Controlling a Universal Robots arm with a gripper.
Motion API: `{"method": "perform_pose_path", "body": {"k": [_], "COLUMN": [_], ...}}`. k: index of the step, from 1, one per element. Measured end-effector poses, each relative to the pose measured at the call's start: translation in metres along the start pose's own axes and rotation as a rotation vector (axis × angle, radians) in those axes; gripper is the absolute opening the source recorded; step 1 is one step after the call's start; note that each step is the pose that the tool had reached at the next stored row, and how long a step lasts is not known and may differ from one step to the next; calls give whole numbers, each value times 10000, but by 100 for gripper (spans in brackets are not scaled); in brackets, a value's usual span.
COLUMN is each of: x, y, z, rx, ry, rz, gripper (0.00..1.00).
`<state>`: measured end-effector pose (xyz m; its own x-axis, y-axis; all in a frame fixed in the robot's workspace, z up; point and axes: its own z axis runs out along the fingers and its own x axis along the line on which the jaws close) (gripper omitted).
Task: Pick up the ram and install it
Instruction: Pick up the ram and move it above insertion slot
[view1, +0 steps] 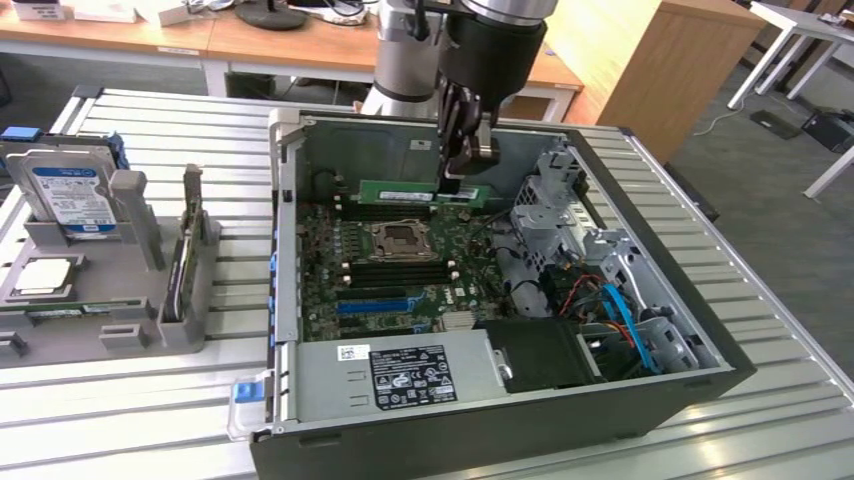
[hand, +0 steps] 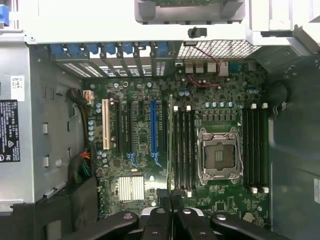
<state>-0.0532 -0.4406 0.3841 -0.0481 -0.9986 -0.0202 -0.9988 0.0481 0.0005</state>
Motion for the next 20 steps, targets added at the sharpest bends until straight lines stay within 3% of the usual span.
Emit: {"method": "perform_pose_path", "body": {"k": [14, 20], "x": [-262, -293], "y": [-2, -1], "z": [21, 27], "rx": [57, 78], "ry": [-15, -22], "rz": [0, -3], "gripper": [12, 12]}}
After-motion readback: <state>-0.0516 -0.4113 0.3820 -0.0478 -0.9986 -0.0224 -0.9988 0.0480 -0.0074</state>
